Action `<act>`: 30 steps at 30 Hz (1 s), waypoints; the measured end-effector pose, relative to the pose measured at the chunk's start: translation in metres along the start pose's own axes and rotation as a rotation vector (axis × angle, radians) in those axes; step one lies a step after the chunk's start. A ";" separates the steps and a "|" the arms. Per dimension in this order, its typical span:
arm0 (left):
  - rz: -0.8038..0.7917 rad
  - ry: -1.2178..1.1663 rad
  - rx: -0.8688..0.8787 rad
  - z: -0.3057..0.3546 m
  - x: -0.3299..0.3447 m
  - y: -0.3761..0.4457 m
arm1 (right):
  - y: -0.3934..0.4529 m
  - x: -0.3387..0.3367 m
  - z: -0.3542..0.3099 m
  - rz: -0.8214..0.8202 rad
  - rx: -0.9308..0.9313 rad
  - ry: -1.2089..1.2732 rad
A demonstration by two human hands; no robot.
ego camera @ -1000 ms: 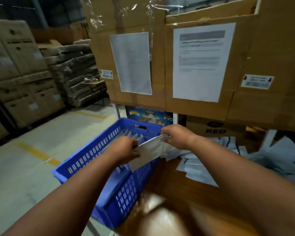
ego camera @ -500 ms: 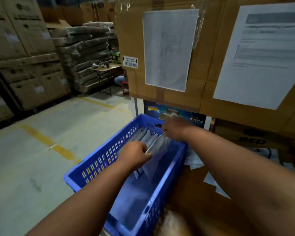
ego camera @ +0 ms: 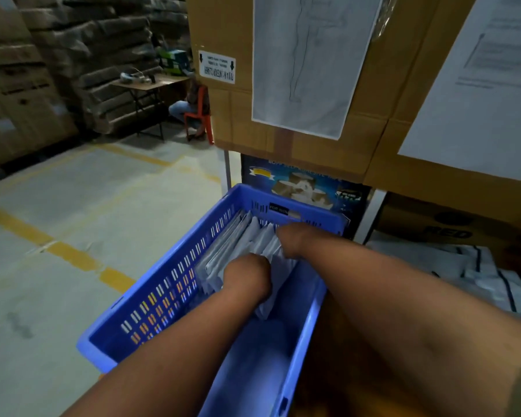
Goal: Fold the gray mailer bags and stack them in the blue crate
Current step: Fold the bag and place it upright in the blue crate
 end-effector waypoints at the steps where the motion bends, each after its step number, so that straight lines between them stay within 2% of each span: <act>1: -0.004 0.008 0.006 -0.001 0.002 0.002 | 0.002 0.002 -0.003 -0.025 0.051 0.045; 8: -0.037 0.019 0.037 -0.009 0.009 0.006 | 0.022 0.029 -0.022 -0.222 0.416 0.629; 11: 0.006 0.025 0.045 -0.015 0.013 0.005 | 0.045 0.053 -0.018 -0.170 0.342 0.696; 14: 0.061 -0.036 0.031 -0.021 0.012 -0.003 | 0.029 0.037 -0.021 -0.123 0.319 0.782; 17: 0.156 -0.141 -0.002 -0.027 0.010 -0.013 | 0.016 0.028 -0.020 -0.138 0.423 0.771; 22: 0.209 -0.147 0.031 -0.029 -0.005 -0.018 | 0.006 0.010 -0.012 -0.100 0.349 0.604; 25: 0.203 -0.065 0.098 -0.021 -0.026 -0.019 | -0.007 -0.006 -0.006 -0.079 0.254 0.433; 28: 0.192 -0.024 0.151 -0.004 -0.050 -0.020 | -0.024 -0.021 0.005 0.037 0.087 0.301; 30: 0.223 -0.056 0.176 0.010 -0.066 -0.020 | -0.042 -0.033 0.016 0.111 0.044 0.305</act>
Point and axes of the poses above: each hand's wrist, its own y-axis towards the middle knuckle, its own x-axis out of the palm, z = x × y, the point moved 1 cm from there along y, towards the middle knuckle, and after that the axes turned 7 degrees about z, right-handed, at the moved point
